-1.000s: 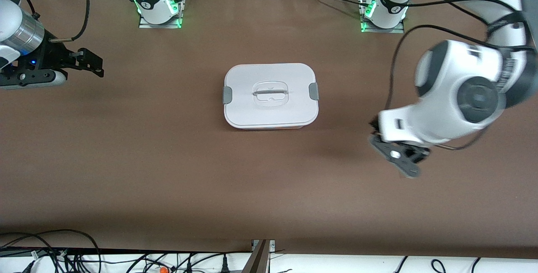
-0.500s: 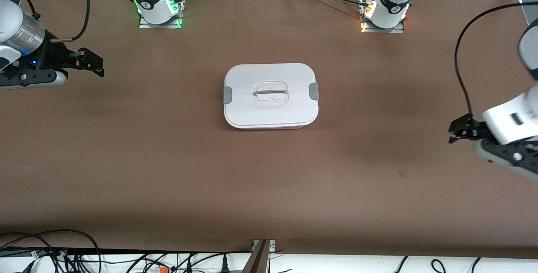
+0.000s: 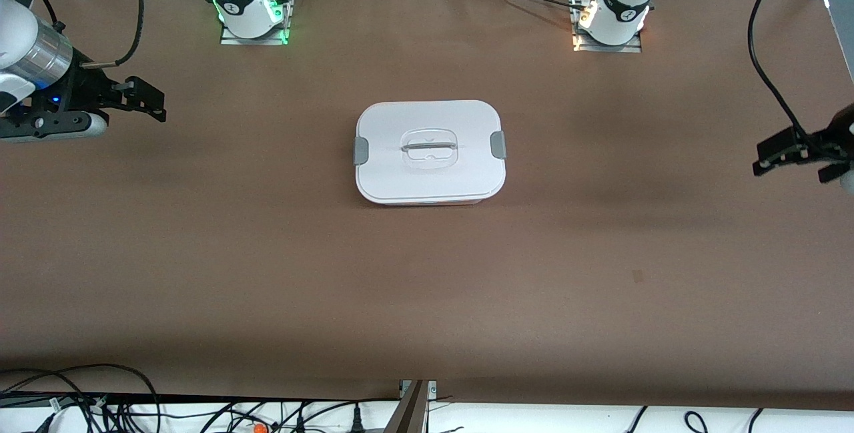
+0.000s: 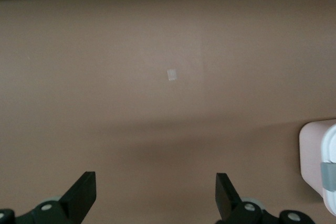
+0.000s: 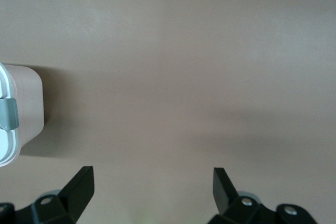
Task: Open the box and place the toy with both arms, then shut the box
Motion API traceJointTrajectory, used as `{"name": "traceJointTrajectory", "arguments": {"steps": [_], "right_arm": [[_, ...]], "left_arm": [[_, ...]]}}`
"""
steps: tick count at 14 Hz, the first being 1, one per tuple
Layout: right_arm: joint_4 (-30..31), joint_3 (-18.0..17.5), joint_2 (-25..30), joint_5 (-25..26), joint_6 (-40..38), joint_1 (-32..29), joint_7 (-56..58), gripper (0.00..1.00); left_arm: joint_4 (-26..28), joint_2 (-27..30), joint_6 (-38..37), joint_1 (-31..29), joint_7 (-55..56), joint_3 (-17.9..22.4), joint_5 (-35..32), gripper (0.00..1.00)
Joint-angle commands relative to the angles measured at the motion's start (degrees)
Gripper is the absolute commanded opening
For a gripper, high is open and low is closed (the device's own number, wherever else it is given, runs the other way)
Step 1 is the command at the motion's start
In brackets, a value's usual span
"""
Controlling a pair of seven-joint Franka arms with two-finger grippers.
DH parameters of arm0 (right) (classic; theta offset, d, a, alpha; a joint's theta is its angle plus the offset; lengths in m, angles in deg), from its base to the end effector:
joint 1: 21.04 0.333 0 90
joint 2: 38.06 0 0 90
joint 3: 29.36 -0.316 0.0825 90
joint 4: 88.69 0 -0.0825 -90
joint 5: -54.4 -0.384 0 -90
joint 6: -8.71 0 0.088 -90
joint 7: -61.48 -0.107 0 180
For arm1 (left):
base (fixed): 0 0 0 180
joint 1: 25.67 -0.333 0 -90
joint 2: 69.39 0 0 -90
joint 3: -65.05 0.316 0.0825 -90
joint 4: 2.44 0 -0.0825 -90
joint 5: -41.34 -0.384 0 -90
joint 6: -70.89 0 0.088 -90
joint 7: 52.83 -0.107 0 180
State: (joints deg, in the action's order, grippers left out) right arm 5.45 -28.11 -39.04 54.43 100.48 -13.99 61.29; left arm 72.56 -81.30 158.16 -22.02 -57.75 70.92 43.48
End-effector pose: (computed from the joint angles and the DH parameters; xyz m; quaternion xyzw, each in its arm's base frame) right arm 0.5565 0.0566 0.5835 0.9984 0.0489 -0.0292 0.0020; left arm 0.6133 0.0122 0.6224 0.9996 -0.0257 0.0041 0.0079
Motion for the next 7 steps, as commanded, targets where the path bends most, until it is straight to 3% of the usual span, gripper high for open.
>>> {"name": "traceJointTrajectory", "arguments": {"steps": [1,7], "right_arm": [[0.3,0.0,0.8,-1.0,-0.8,-0.2,0.3,1.0],[0.4,0.0,0.8,-1.0,-0.1,-0.2,-0.1,1.0]], "left_arm": [[8.7,5.7,0.4,-4.7,1.4,-5.1,0.2,1.0],[7.8,3.8,-1.2,-5.0,1.2,-4.7,-0.1,1.0]]}}
